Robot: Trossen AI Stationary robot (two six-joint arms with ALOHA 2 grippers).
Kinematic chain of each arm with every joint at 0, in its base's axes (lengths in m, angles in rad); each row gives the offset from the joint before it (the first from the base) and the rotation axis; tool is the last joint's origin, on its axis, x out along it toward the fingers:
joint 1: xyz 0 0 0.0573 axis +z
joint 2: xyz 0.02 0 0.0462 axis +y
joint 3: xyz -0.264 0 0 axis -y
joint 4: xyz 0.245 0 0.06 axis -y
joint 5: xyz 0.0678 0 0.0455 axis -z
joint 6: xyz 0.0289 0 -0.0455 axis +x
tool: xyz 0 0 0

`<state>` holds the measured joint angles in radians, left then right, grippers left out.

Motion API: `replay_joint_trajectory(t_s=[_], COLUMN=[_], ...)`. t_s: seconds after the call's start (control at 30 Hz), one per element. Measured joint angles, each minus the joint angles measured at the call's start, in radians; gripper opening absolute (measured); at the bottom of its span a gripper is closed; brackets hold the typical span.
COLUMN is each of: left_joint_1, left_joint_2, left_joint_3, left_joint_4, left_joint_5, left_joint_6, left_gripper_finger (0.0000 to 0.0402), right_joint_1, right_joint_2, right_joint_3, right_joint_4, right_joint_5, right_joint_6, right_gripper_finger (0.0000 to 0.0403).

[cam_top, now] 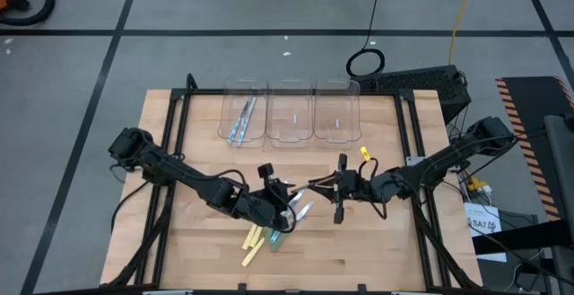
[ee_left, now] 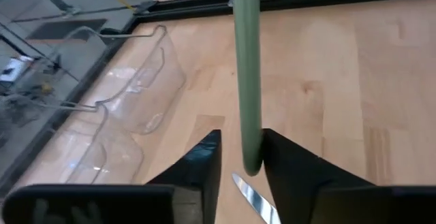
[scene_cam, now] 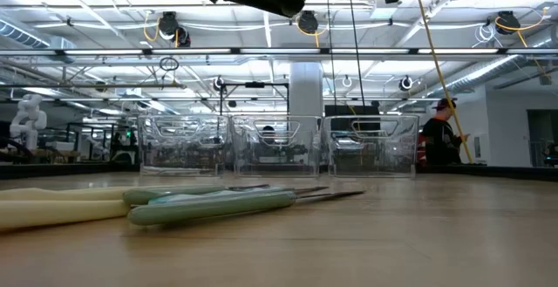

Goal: Sort silverware by color (type)
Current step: Put the green knife into the right transparent bin

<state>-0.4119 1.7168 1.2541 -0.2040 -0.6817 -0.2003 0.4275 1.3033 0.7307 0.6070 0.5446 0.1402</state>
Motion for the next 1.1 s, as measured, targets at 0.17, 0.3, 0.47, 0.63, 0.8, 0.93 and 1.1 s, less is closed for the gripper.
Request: replay_joint_trajectory(t_s=[0.17,0.3,0.47,0.63,0.8,0.93,1.1], left_joint_1=[0.015,0.019,0.005,0.002,0.003,0.003,0.003], left_joint_2=[0.0,0.0,0.0,0.0,0.0,0.0,0.0], left_joint_3=[0.0,0.0,0.0,0.0,0.0,0.0,-0.001], left_joint_4=[0.0,0.0,0.043,0.077,0.079,0.086,0.105], left_joint_5=[0.052,0.059,0.053,0.05,0.049,0.049,0.048], left_joint_6=[0.002,0.002,0.023,0.061,0.076,0.079,0.086], left_gripper_finger=[0.0094,0.0093,0.0089,0.0038,0.0038,0.0038,0.0038], right_joint_1=[0.0,0.0,0.0,0.001,0.001,0.001,0.0], right_joint_2=[0.0,0.0,0.0,0.0,0.0,0.0,0.0], right_joint_3=[0.0,0.0,0.0,0.0,0.0,0.0,0.0], right_joint_4=[0.0,0.0,0.002,0.0,0.001,-0.001,-0.028], right_joint_5=[-0.02,-0.02,-0.026,-0.026,-0.026,-0.024,-0.022], right_joint_6=[-0.004,-0.004,-0.012,-0.052,-0.078,-0.071,-0.006], right_gripper_finger=[0.0032,0.0032,0.0032,0.0034,0.0035,0.0047,0.0086])
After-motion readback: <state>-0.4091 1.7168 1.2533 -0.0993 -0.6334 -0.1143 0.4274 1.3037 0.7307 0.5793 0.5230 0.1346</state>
